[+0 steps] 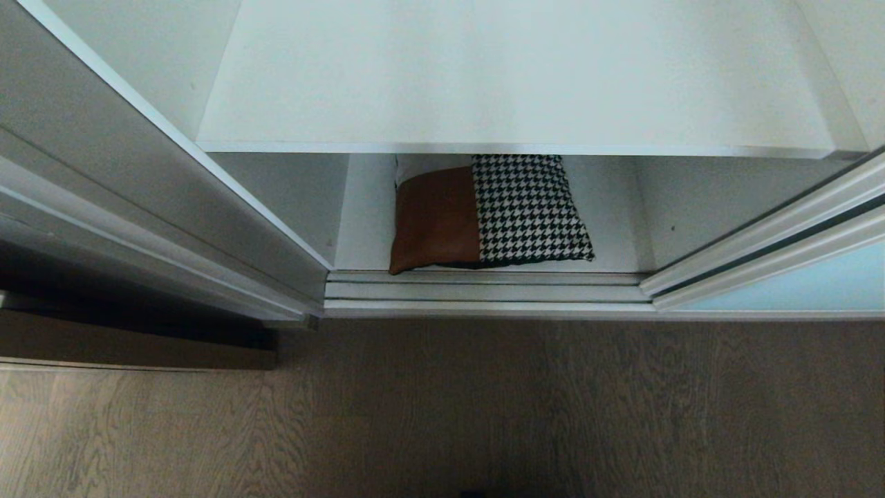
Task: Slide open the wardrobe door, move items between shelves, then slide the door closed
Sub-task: Place the pillow on the lower shelf, then close the door
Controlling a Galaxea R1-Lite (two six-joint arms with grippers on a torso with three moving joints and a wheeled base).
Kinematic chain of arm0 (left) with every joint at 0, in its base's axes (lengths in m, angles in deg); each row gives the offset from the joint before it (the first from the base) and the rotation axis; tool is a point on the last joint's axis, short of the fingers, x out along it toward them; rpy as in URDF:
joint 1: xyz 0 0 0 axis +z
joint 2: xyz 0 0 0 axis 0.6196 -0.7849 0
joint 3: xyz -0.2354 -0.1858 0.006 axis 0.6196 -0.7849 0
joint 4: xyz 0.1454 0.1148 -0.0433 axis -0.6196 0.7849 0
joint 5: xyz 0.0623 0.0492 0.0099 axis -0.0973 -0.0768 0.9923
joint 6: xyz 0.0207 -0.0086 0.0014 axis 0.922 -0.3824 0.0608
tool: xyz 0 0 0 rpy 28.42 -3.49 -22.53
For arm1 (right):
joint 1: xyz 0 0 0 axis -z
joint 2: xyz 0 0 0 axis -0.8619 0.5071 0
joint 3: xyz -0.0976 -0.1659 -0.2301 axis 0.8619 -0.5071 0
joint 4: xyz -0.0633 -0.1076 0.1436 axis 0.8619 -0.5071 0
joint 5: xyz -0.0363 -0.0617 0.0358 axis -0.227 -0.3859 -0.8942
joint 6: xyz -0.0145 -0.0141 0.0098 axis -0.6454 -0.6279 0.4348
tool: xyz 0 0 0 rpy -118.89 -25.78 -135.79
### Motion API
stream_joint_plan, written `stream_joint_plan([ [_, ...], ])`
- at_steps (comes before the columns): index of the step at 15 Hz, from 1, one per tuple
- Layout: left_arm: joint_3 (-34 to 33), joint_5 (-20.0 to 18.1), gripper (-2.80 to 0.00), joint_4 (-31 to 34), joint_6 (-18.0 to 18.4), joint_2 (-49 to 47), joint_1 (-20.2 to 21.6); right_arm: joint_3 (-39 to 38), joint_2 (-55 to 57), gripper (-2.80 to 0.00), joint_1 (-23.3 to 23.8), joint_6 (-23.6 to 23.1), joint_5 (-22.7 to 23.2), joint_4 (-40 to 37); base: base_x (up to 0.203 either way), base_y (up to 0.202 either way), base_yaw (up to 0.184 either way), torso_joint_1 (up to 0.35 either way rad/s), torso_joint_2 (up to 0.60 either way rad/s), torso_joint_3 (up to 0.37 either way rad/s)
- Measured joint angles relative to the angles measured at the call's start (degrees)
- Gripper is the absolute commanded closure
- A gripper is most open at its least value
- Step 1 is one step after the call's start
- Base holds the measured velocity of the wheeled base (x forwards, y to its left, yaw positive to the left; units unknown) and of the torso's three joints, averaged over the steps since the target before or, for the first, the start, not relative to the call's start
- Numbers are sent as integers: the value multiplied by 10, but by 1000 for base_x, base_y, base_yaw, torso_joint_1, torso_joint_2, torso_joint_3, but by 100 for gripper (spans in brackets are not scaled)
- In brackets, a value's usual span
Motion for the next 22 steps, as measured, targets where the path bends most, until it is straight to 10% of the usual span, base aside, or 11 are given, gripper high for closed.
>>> stream_joint_plan([
  [10,0,0,0,0,0,0,0,45,163,0,349,-93,192,138,0,0,0,0,0,0],
  [15,0,0,0,0,0,0,0,50,224,0,538,-94,451,172,0,0,0,0,0,0],
  [18,0,0,0,0,0,-1,0,46,268,0,591,-53,609,224,0,0,0,0,0,0],
  [22,0,0,0,0,0,-1,0,72,330,0,598,56,678,243,0,0,0,0,0,0],
])
